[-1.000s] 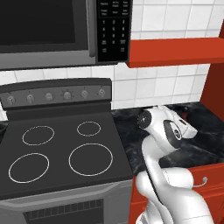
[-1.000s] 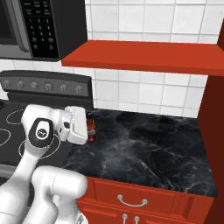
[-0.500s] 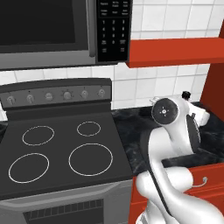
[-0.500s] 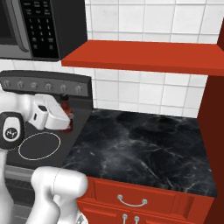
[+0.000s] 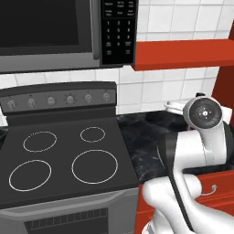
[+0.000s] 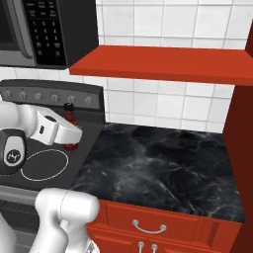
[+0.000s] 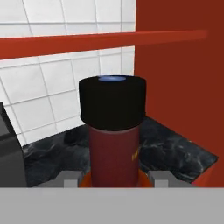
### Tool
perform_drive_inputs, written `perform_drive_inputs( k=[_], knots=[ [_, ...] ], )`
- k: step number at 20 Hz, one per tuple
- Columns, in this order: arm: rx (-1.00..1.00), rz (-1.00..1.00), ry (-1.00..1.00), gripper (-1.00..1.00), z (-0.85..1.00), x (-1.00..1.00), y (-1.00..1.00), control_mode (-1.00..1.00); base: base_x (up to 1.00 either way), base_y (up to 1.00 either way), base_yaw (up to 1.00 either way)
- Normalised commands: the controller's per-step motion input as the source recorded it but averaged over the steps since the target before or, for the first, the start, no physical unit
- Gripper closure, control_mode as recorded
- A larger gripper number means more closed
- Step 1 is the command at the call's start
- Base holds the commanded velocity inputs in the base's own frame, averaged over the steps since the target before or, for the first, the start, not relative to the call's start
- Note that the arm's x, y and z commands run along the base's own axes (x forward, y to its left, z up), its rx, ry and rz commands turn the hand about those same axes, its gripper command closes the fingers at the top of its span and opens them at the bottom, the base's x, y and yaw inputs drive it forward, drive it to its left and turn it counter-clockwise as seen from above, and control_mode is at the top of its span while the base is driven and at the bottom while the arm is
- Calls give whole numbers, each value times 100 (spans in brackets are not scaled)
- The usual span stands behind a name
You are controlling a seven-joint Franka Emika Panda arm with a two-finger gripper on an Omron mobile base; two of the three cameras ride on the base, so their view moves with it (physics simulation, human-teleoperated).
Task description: Place the mustard and condiment bottle from the counter to the top shelf of the fridge. If the existing items in the fridge are on the top shelf, move them to other shelves.
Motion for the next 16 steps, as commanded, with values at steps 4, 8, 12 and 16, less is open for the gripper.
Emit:
perform_drive_inputs(
  k=[4, 8, 12, 16],
  knots=[
    [0, 9, 0, 100, 0, -63, 0, -100, 0, 0, 0],
    [0, 0, 0, 100, 0, 0, 0, 100, -100, 0, 22],
    [0, 0, 0, 100, 0, 0, 0, 100, -100, 0, 21],
    [0, 0, 0, 100, 0, 0, 0, 100, -100, -37, 4]
  ],
)
